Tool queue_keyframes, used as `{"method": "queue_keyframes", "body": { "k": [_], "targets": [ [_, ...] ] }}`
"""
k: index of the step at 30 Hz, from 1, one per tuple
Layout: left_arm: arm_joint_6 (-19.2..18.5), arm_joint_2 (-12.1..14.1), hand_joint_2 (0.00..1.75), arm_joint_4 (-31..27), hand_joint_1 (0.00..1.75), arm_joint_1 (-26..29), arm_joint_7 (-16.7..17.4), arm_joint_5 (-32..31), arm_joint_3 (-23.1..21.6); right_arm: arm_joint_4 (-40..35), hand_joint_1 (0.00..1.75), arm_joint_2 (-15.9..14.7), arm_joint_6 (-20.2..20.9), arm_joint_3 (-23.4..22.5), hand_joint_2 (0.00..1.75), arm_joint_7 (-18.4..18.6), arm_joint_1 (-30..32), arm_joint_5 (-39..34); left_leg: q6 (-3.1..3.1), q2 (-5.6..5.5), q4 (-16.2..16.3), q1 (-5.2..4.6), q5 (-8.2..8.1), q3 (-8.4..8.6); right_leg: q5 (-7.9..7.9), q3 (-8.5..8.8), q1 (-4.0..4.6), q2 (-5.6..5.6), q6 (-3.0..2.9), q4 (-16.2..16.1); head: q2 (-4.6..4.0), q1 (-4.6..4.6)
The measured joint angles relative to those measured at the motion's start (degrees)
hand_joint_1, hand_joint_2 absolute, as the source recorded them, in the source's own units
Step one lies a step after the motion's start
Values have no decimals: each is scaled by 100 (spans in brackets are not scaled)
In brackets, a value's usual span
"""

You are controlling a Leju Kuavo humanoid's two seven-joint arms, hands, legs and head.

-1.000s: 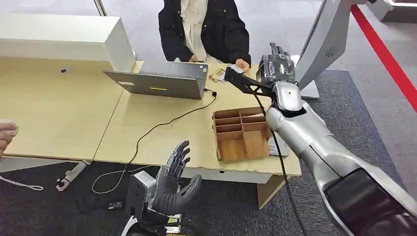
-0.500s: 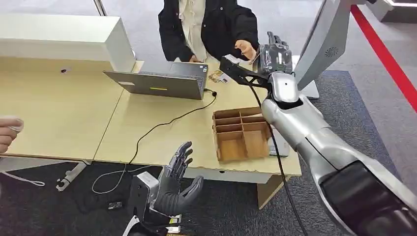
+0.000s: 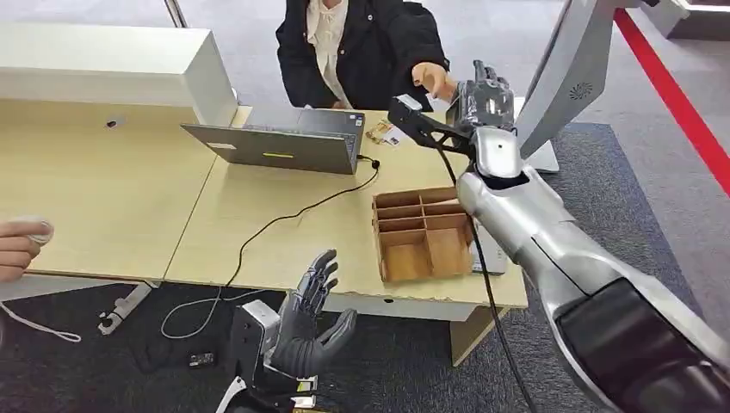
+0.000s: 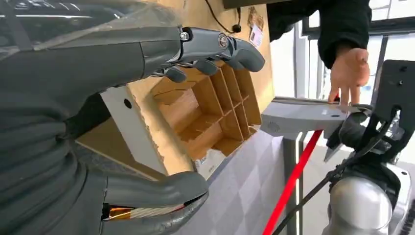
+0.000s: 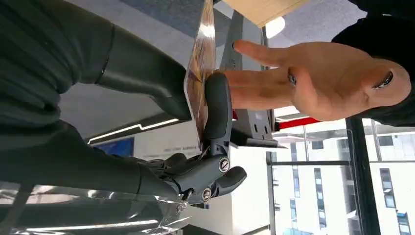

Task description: Pass the card to the sensor for recognition and then transmit it.

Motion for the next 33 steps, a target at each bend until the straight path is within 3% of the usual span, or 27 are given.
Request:
{"method": "queue_keyframes", "body": {
  "k": [19, 20, 21, 22, 28, 29, 33],
  "targets": [
    [-240, -2, 175, 39, 0, -9, 11, 42, 0, 201, 175, -26, 11, 0, 175, 2, 0, 4, 0, 0, 0, 0, 0, -3, 0, 0, 0, -1, 0, 0, 0, 0],
    [-253, -2, 175, 50, 0, -9, 4, 35, 0, 205, 80, -26, 13, 0, 175, 2, 0, 7, 0, 0, 0, 0, 0, -3, 0, 0, 0, -1, 0, 0, 0, -2],
    [-265, -2, 175, 61, 0, -10, 0, 33, 2, 210, 7, -26, 11, 2, 175, 2, -1, 7, 0, 0, 0, 0, 0, -3, -1, 0, 0, -1, 0, 0, 0, 0],
    [-280, -2, 175, 72, 0, -9, -2, 26, 4, 221, 0, -24, 9, 2, 175, 2, -1, 9, 0, 0, 0, 0, 0, -3, -1, 0, 0, -1, 0, 0, 0, -2],
    [-288, -2, 175, 76, 0, -9, -18, -9, 7, 227, 0, -17, -131, 11, 175, 35, -1, 147, 0, 0, 0, 0, -1, -2, 0, 0, 0, 0, 0, 0, 2, -2],
    [-282, -2, 175, 76, 0, -8, -18, -9, 7, 227, 0, -11, -147, 13, 0, 44, -1, 173, 0, 0, 0, 1, 0, -2, 0, 0, 0, 0, 0, 0, 2, 0],
    [-225, -2, 175, 76, 0, -6, -20, -9, 7, 229, 0, 18, -188, 24, 0, 83, -1, 175, 0, 0, 0, 1, 0, -1, 0, 1, 0, 0, 0, 0, 0, 0]
  ]
}}
